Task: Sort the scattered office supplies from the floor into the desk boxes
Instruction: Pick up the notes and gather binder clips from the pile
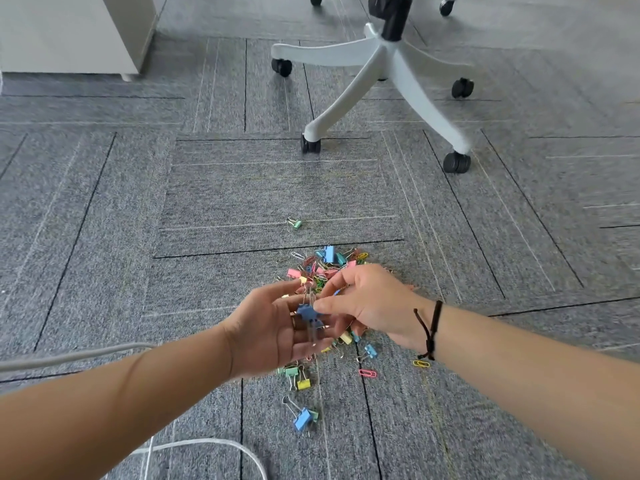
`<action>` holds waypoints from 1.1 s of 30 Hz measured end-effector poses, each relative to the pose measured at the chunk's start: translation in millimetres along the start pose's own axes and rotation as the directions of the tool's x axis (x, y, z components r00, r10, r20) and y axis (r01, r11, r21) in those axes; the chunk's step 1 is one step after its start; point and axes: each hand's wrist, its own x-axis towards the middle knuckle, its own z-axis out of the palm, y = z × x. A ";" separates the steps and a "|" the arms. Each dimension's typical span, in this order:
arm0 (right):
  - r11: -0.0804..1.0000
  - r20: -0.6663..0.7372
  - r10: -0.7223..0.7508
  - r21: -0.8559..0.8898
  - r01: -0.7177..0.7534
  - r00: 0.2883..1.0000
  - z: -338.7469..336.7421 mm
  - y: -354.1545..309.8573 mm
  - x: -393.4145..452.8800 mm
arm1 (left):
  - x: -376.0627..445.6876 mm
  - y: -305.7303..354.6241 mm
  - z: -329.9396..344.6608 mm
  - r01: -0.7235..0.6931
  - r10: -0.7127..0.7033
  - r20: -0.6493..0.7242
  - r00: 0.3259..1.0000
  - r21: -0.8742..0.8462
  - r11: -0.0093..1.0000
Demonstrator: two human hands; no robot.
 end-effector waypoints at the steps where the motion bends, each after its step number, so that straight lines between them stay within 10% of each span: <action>1: 0.999 -0.018 -0.028 -0.029 0.028 0.999 1.4 -0.5 -0.6 | 0.6 0.0 -0.7 -0.011 0.011 -0.018 1.000 0.003 1.000; 9: 0.964 -0.145 -0.043 -0.268 0.003 0.989 -17.9 31.3 13.0 | -1.0 4.3 -19.2 -0.076 0.096 -0.200 0.975 0.104 0.992; 23: 0.549 -0.109 0.059 -0.827 -0.124 0.992 27.0 91.3 31.4 | -3.1 3.7 -26.6 -0.101 0.130 -0.197 0.972 0.155 0.983; 33: 0.974 0.236 0.217 -0.121 -0.193 0.947 -23.9 45.3 15.1 | 7.4 4.0 -35.5 -0.049 0.056 -0.234 0.971 0.040 0.998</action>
